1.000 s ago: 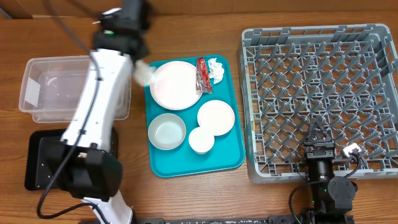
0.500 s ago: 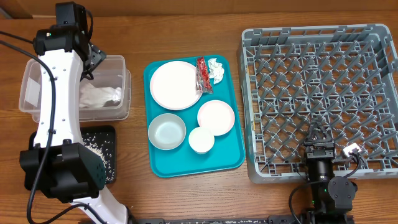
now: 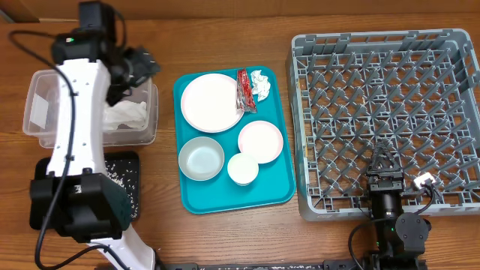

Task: Sort waste into correct bins and load items into the dishwasher
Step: 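Carry the white tissue left over the clear plastic bin, then open the left gripper to drop the tissue into the bin, then move the left gripper back to the red wrapper on the teal tray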

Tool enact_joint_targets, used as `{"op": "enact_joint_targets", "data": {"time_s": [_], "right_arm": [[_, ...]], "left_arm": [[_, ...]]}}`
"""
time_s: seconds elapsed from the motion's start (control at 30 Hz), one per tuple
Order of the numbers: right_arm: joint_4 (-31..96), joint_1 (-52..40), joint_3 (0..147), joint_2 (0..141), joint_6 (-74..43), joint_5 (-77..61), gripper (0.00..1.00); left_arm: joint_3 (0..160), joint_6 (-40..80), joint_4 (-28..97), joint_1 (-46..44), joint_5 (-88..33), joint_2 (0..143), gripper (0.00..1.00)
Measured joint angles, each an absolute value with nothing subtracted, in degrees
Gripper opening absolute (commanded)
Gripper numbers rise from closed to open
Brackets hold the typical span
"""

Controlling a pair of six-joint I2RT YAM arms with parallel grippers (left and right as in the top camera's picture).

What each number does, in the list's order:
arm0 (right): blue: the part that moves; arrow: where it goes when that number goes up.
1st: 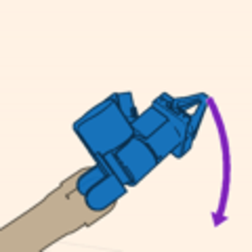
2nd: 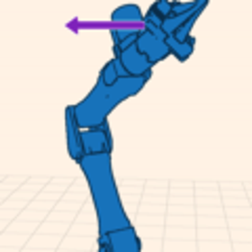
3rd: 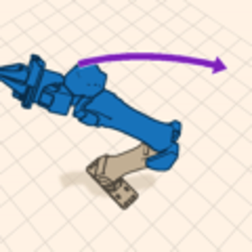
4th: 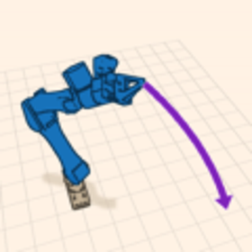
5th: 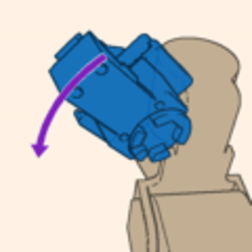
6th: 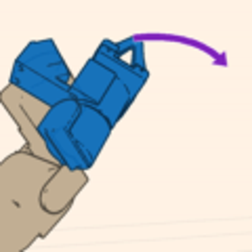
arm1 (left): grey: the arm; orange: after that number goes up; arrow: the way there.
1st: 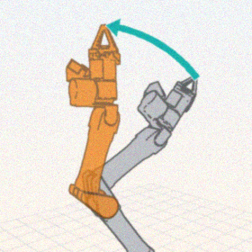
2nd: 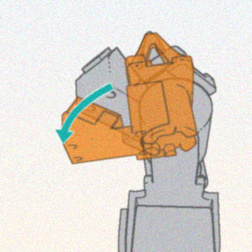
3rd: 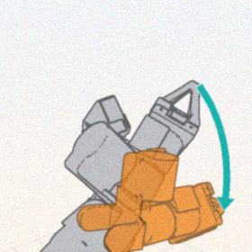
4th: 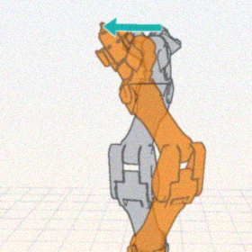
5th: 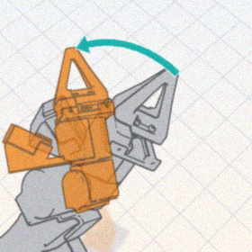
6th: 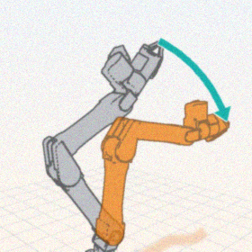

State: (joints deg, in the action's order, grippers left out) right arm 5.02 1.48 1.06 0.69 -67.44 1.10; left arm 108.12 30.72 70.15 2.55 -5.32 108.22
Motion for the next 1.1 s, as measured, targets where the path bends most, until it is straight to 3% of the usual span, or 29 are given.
{"op": "enact_joint_targets", "data": {"time_s": [0.17,0.27,0.3,0.53,0.67,0.77,0.9,0.97,1.1], "right_arm": [[5.0,1.5,1.1,0.7,-67.5,1.1,1.0],[5.0,1.5,1.1,0.7,-67.5,1.1,1.0],[5.0,1.5,1.1,0.7,-67.5,1.1,1.0],[5.1,1.5,1.1,0.7,-67.5,1.1,1.0],[5.0,1.5,1.1,0.7,-67.5,1.1,1.0],[5.0,1.5,1.1,0.7,-67.5,1.1,1.0],[5.0,1.5,1.1,0.7,-67.5,1.1,1.0],[5.0,1.5,1.1,0.7,-67.5,1.1,1.0],[5.0,1.5,1.1,0.7,-67.4,1.1,1.0]], "left_arm": [[108.1,26.3,70.7,-6.0,-7.1,108.2,0.91],[108.1,25.3,70.7,-11.4,-6.2,108.2,0.69],[108.1,25.0,70.7,-13.4,-5.3,108.2,0.66],[108.1,23.9,70.7,-23.7,0.0,108.2,0.66],[108.1,23.7,70.7,-27.2,1.5,108.2,0.57],[108.1,23.5,70.5,-28.4,2.0,108.2,0.38],[108.1,23.6,70.5,-28.8,2.4,108.7,0.36],[108.1,23.6,70.8,-28.8,2.4,109.3,0.45],[108.1,23.6,71.6,-28.8,2.4,110.5,0.44]]}}
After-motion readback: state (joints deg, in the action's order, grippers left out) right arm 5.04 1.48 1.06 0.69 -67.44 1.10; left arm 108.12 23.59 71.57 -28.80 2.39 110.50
